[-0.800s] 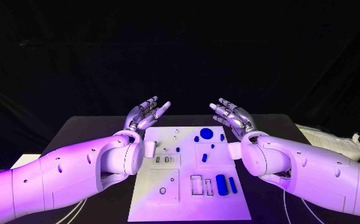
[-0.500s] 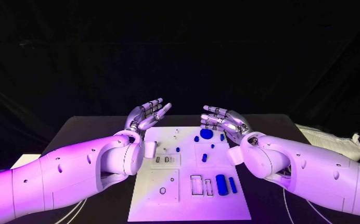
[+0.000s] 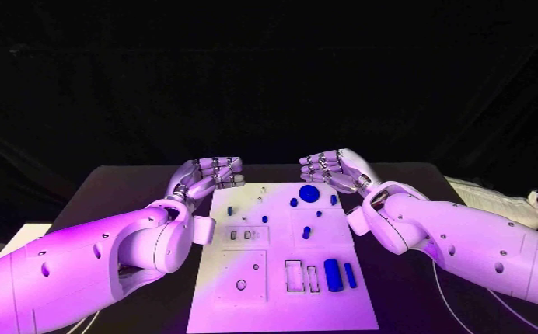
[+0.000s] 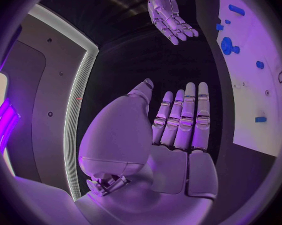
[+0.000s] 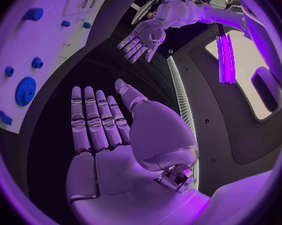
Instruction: Assemble the parts on the task board
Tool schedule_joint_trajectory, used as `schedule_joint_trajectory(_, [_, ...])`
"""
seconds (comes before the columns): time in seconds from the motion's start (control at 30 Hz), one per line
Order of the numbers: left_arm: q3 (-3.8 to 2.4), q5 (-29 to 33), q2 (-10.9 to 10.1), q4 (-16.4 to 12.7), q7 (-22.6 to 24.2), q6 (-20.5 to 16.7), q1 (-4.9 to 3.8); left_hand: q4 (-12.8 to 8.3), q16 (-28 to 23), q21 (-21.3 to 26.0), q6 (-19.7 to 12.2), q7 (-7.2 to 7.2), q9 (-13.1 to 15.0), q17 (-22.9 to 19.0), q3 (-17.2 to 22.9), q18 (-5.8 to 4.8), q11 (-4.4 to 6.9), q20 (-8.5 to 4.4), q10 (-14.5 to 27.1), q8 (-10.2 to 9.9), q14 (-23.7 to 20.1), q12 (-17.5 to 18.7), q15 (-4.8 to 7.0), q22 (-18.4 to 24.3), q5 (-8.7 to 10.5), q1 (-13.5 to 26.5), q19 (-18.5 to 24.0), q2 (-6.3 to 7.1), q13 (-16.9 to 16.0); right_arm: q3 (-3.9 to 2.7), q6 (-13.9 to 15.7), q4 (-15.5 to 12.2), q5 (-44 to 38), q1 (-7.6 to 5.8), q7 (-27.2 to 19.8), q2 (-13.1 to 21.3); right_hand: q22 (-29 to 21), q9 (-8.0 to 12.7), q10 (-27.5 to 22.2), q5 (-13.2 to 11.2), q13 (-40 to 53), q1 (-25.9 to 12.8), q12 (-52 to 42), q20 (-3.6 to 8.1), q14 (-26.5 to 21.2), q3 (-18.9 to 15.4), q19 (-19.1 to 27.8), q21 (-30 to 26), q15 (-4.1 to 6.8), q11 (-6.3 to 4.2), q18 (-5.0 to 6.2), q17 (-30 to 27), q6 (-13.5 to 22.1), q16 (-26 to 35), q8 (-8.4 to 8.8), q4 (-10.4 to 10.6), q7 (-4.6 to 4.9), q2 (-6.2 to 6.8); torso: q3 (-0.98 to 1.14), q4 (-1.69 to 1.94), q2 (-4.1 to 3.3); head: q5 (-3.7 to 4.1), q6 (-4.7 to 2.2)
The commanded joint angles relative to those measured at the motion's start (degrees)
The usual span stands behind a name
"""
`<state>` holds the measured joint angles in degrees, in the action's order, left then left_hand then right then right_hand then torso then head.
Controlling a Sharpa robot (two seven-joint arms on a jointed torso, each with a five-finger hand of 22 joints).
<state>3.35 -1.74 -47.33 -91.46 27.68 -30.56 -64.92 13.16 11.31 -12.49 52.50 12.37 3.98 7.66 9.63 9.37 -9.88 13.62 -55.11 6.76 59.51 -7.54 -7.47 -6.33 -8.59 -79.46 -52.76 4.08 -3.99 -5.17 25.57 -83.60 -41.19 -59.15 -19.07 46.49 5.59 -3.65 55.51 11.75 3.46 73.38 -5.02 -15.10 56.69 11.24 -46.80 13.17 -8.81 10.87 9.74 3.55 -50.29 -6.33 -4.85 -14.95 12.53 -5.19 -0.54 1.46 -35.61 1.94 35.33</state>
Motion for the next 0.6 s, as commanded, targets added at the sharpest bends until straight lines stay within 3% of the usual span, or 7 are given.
schedule_joint_trajectory(0.03, [-0.24, -0.1, -1.0, -1.7, 0.6, 4.3, -0.19, -1.0, 1.9, -1.7, 6.1, -1.31, 0.3, 3.1, 0.8, 1.18, 1.99, -2.14, -8.2, 0.4, 8.5, -0.3, 2.44, -0.4, -0.31, -0.1, -7.7, 0.74, -0.4, -0.37, 2.5, -0.2, -12.1, -0.4, 3.6, 0.2, 0.5, -0.1, 6.4, -0.2, 0.1, 0.1, 1.1, 2.31, 8.3, 2.7, -6.5, 3.0, 2.23, -1.63, 0.9, 0.3, -5.9, -0.5, 0.69, -1.4, -0.01, 1.42, -0.21, 0.61, -2.08, 0.66, -0.24])
schedule_joint_trajectory(0.23, [-0.82, 1.2, -3.0, -4.9, 0.3, 6.2, -0.42, -1.5, 2.5, -1.9, 6.8, -1.51, 0.3, 4.5, 0.2, 1.14, 2.26, -2.64, -9.3, 0.0, 9.8, 0.3, 2.9, -0.5, -0.28, -0.1, -9.0, 0.7, -0.5, -0.87, 0.6, -0.1, -24.3, -1.66, 9.2, 0.2, 2.6, -0.3, 10.0, -0.4, 0.2, 0.4, 1.2, 4.95, 13.7, 3.9, -12.4, 7.9, 4.3, -2.97, 0.69, 0.7, -8.4, -1.1, 0.72, -1.4, -1.11, 2.82, -0.4, 1.09, -3.67, 1.86, -0.3])
schedule_joint_trajectory(0.47, [-1.07, 3.0, -4.7, -7.8, 0.0, 7.4, -0.93, -1.9, 2.6, -1.9, 6.8, -1.48, 0.3, 4.9, 0.1, 1.11, 2.23, -2.71, -9.3, -0.2, 9.8, 0.7, 2.93, -0.4, -0.25, -0.4, -9.2, 0.73, -0.4, -1.63, -4.6, -0.9, -40.2, -2.99, 18.2, 0.5, 6.7, -0.2, 12.8, -2.5, 0.1, 1.4, 1.4, 7.6, 20.8, 4.0, -15.8, 15.3, 6.59, -4.38, 0.55, 2.2, -10.6, -2.7, 0.87, -1.0, -2.23, 3.89, -0.69, 2.48, -5.56, 3.6, -0.73])
schedule_joint_trajectory(0.6, [-1.13, 3.6, -5.1, -9.5, -0.3, 7.9, -1.25, -1.9, 2.7, -1.9, 6.7, -1.4, 0.2, 5.2, -0.2, 1.1, 2.19, -2.75, -9.2, -0.4, 10.0, 0.9, 2.95, -0.5, -0.23, -0.3, -9.4, 0.7, -0.4, -2.03, -7.8, -1.4, -48.9, -3.68, 23.2, 0.3, 9.2, -0.2, 14.5, -3.5, 0.1, 0.9, 1.4, 8.88, 25.8, 3.9, -17.7, 19.9, 7.96, -5.46, 0.69, 3.9, -11.6, -4.7, 0.93, -0.4, -3.16, 4.75, -0.8, 2.88, -6.41, 4.08, -1.1])
